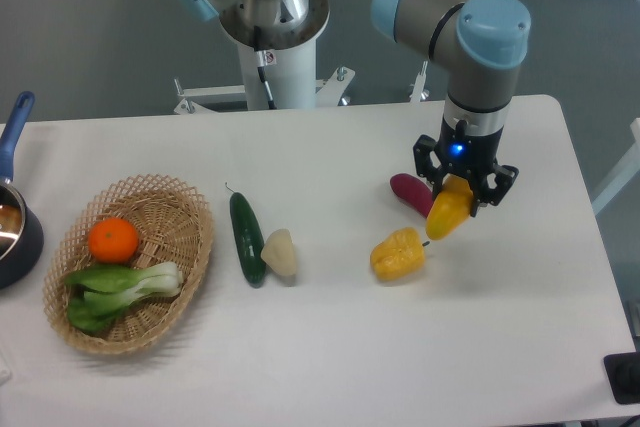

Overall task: Pick up the mango from the table
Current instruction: 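Lift the mango up and carry it toward the purple sweet potato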

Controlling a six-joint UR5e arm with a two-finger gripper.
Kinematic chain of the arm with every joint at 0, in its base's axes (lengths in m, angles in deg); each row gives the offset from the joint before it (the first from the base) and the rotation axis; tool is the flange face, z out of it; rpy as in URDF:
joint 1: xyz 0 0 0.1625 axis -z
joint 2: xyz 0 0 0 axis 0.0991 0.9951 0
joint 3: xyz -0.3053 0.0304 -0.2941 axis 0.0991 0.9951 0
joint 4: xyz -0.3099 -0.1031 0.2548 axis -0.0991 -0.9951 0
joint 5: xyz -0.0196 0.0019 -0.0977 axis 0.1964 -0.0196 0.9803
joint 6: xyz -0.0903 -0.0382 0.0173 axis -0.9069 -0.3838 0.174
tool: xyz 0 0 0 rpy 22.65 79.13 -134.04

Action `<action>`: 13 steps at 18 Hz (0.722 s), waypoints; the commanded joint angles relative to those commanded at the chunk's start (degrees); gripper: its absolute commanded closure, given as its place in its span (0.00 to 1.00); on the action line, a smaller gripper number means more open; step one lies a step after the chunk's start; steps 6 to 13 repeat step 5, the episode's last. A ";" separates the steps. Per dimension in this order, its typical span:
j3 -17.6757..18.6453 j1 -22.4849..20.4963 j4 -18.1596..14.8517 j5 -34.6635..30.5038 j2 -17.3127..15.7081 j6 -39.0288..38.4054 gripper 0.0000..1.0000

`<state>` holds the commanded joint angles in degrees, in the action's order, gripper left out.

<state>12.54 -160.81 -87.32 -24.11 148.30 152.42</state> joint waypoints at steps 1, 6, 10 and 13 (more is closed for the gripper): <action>-0.18 -0.09 -0.35 0.09 0.00 0.00 0.61; 0.00 0.09 -0.27 0.09 -0.09 -0.35 0.61; 0.00 0.09 -0.27 0.09 -0.09 -0.35 0.61; 0.00 0.09 -0.27 0.09 -0.09 -0.35 0.61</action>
